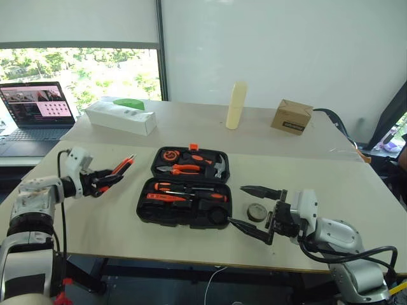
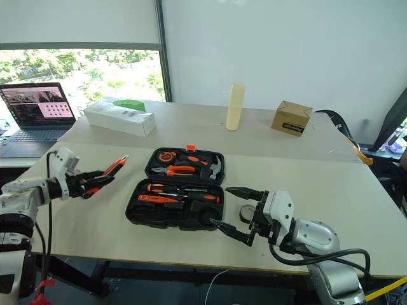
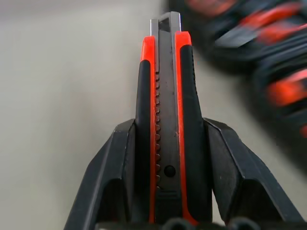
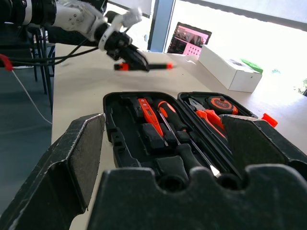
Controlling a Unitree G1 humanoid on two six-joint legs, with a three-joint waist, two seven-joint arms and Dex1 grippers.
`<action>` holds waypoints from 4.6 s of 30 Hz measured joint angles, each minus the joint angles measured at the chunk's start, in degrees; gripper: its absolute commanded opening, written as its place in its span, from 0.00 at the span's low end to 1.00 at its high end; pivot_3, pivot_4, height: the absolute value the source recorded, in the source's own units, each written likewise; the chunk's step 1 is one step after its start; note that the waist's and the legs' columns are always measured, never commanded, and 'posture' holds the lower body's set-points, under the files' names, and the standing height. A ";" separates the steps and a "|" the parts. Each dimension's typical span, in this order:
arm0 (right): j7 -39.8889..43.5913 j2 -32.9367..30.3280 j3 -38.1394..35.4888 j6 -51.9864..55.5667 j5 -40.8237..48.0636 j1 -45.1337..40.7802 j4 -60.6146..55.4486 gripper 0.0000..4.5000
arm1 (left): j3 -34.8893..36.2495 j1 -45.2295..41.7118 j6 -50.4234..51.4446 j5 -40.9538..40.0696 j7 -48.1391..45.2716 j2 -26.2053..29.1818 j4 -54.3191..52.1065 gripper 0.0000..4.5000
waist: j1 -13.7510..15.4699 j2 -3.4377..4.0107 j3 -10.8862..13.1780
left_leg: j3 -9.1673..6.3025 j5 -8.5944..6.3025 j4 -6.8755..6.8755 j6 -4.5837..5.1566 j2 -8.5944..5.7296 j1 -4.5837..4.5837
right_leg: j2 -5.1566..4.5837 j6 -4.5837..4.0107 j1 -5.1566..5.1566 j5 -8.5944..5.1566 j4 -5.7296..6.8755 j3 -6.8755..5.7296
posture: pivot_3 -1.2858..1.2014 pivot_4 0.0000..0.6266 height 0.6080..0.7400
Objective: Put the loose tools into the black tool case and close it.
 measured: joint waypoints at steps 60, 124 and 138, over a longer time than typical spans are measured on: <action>0.38 1.24 0.73 -2.25 -1.44 -1.05 3.94 1.00 | -19.19 1.58 -10.51 5.13 -18.85 -7.31 -19.81 0.28 | 0.61 0.16 0.09 | -0.23 -0.21 0.13 0.38 -0.05 0.11 | 0.04 0.07 0.18 -0.05 -0.02 0.12 | 0.52 0.24 1.00; -1.33 1.53 -0.14 -3.14 -2.44 2.80 3.70 1.00 | -20.68 12.94 -4.57 6.38 -6.53 -10.57 -28.08 0.01 | 0.74 1.21 -0.68 | -0.30 -0.26 0.02 0.46 -0.05 0.80 | 0.03 0.09 0.61 -0.15 0.06 0.40 | 0.52 0.24 1.00; 2.31 -4.95 -16.04 -7.09 -2.03 27.49 1.74 1.00 | -3.67 21.54 -5.29 -5.52 -9.86 -1.75 -29.58 0.47 | 0.71 1.08 -0.59 | -0.30 -0.40 -0.06 0.56 -0.02 0.37 | 0.02 0.11 0.24 -0.27 -0.08 0.40 | 0.52 0.24 1.00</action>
